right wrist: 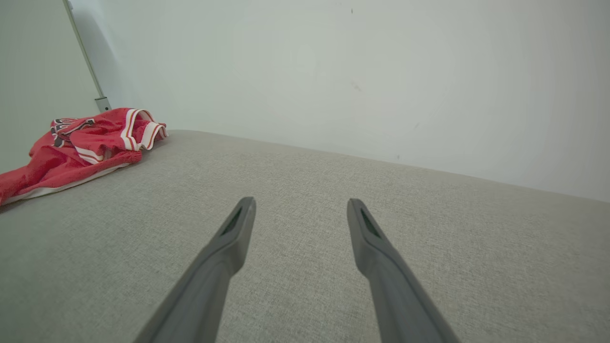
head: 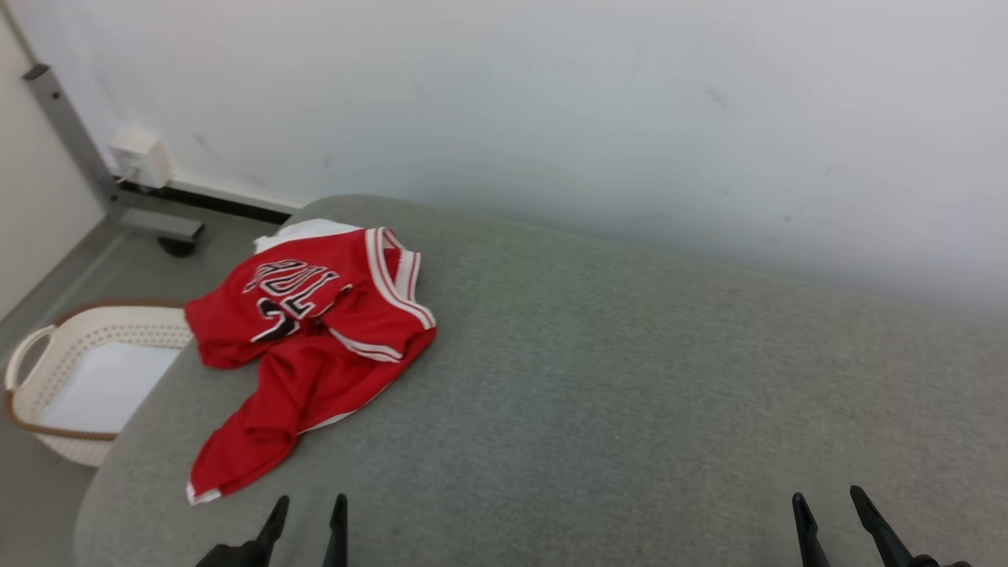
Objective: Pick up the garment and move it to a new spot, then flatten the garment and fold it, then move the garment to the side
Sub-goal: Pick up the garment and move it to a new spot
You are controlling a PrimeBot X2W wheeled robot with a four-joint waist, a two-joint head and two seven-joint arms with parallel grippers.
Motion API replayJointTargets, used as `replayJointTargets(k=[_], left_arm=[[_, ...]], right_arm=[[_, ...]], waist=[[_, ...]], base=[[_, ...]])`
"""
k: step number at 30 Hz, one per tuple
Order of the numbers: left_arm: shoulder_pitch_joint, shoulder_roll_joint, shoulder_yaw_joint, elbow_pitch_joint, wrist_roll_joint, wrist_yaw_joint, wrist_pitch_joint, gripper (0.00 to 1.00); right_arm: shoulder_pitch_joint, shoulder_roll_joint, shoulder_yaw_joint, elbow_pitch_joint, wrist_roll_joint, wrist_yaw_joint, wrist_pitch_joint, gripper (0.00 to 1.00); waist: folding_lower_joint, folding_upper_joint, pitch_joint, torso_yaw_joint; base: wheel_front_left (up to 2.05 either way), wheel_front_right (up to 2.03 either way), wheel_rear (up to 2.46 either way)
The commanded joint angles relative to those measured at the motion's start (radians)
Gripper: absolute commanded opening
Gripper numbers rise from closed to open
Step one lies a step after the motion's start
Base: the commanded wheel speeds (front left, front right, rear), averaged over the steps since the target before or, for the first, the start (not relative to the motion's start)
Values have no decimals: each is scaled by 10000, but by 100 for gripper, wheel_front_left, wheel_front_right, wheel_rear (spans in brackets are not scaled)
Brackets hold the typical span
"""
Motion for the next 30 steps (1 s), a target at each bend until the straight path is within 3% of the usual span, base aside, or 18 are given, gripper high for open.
replayJointTargets(k=[1, 11, 15, 22, 30], left_arm=[[177, 31, 50, -46, -49, 19, -10, 100], [61, 26, 243, -214, -73, -2, -10, 100], [-629, 151, 508, -365, -121, -51, -10, 100], [-3072, 763, 945, -59, 10, 86, 27, 100], [-6873, 1705, 692, 1641, 699, 553, 1389, 100]], right_arm=[[-107, 15, 36, -4, 80, -21, 5, 100], [-259, -19, 237, -70, 121, -21, 5, 100], [-485, -193, 245, -248, 94, -21, 5, 100], [-1393, -911, 339, -625, 17, -21, 6, 100], [-2291, -2076, 244, -1282, 53, -21, 6, 100]], waist=[[0, -1, 8, 475], [0, -1, 308, 571], [0, -1, 994, 355], [0, -1, 2912, -87], [0, -1, 5257, -374]], base=[[0, 0, 0], [0, 0, 0], [0, 0, 0], [0, 0, 0], [0, 0, 0]])
